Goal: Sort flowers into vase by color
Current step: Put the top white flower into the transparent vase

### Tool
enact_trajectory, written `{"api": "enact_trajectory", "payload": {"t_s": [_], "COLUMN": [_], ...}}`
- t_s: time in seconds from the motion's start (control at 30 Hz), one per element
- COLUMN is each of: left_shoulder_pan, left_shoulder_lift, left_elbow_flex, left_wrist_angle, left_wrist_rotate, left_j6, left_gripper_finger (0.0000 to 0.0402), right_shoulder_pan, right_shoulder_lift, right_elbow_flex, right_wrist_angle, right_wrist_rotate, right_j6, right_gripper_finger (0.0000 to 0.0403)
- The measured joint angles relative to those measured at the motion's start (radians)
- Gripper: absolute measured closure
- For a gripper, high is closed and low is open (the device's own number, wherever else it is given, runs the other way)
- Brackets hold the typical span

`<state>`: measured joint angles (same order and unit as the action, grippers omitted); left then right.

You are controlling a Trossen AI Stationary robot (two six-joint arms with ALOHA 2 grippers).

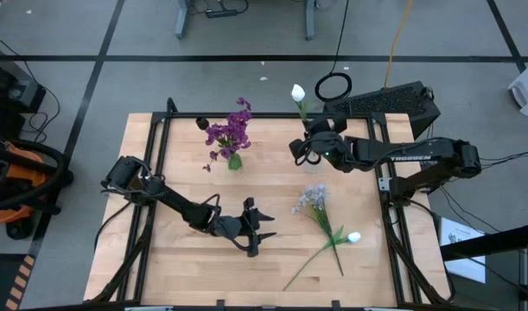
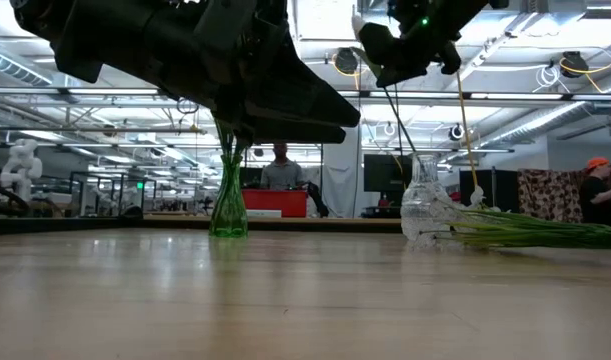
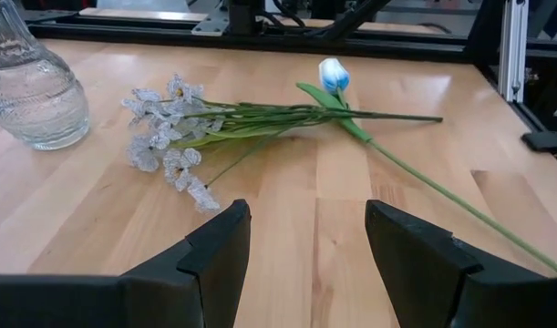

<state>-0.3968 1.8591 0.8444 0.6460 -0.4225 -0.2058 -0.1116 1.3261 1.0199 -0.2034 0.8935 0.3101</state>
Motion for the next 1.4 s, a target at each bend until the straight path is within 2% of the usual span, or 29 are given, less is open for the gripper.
{"api": "enact_trajectory", "payload": {"t_s": [0.3,0.73,1.4], "left_shoulder_pan": [-0.003,-0.017,-0.017], "left_shoulder_lift": [0.000,0.000,0.000], "left_elbow_flex": [0.000,0.000,0.000], "left_wrist_angle": [-0.008,-0.008,-0.009], "left_wrist_rotate": [0.000,0.000,0.000], "left_j6": [0.000,-0.001,0.000], "left_gripper_finger": [0.0178,0.0178,0.0178], "right_shoulder_pan": [0.002,0.003,0.033], "right_shoulder_lift": [0.004,0.067,0.069], "right_elbow_flex": [0.000,0.000,0.000], "right_wrist_angle": [-0.119,-0.148,-0.258], "right_wrist_rotate": [0.005,0.017,0.021], "right_j6": [0.114,0.163,0.267], "right_gripper_finger": [0.0401,0.0401,0.0401]}}
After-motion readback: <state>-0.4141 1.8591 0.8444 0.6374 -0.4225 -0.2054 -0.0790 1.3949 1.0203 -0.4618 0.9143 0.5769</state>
